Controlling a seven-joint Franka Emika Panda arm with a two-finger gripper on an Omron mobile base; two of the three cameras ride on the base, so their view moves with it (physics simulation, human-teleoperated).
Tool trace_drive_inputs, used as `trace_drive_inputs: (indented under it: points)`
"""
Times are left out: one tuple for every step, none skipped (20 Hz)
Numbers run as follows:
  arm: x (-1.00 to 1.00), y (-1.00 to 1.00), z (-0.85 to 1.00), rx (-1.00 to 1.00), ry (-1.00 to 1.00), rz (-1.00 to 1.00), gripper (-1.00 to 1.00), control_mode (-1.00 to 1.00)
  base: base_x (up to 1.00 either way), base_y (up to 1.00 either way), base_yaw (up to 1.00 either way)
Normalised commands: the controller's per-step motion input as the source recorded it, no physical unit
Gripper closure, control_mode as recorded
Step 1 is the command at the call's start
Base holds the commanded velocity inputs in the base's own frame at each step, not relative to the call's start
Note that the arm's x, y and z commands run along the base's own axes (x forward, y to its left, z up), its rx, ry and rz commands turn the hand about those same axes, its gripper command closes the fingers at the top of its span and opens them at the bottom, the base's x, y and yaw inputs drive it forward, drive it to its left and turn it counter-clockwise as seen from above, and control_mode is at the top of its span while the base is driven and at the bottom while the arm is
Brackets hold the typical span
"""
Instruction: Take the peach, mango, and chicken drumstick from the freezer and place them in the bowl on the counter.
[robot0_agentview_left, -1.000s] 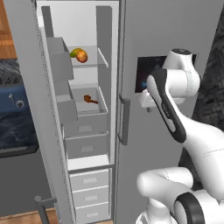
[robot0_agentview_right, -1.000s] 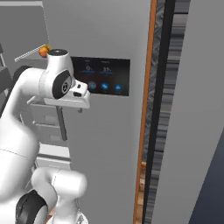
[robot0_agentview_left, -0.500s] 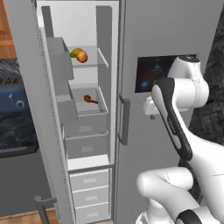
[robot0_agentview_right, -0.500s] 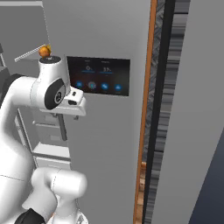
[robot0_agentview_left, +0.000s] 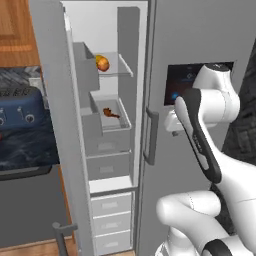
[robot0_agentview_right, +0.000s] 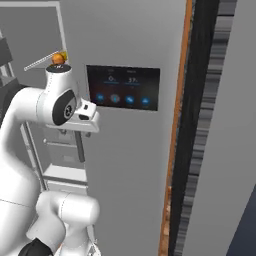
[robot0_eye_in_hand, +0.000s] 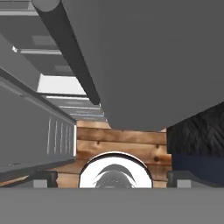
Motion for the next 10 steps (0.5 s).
trace_drive_inputs:
  points:
    - [0.0, 0.0, 0.0, 0.0, 0.0, 0.0, -1.0, 1.0, 0.21, 0.7, 0.0]
    - [0.0, 0.0, 0.0, 0.0, 0.0, 0.0, -1.0, 1.0, 0.26, 0.76, 0.0]
    - [0.0, 0.0, 0.0, 0.0, 0.0, 0.0, -1.0, 1.0, 0.29, 0.73, 0.0]
    - [0.0, 0.0, 0.0, 0.0, 0.0, 0.0, -1.0, 1.0, 0.28, 0.66, 0.0]
    - [0.0, 0.0, 0.0, 0.0, 0.0, 0.0, -1.0, 1.0, 0.24, 0.54, 0.0]
    - [0.0, 0.0, 0.0, 0.0, 0.0, 0.0, -1.0, 1.0, 0.24, 0.28, 0.0]
    - [0.0, 0.0, 0.0, 0.0, 0.0, 0.0, -1.0, 1.0, 0.28, 0.02, 0.03]
    - [0.0, 0.0, 0.0, 0.0, 0.0, 0.0, -1.0, 1.0, 0.24, 0.0, 0.05]
    - [0.0, 0.0, 0.0, 0.0, 0.0, 0.0, -1.0, 1.0, 0.17, 0.0, 0.07]
    - [0.0, 0.0, 0.0, 0.0, 0.0, 0.0, -1.0, 1.0, 0.14, 0.0, 0.07]
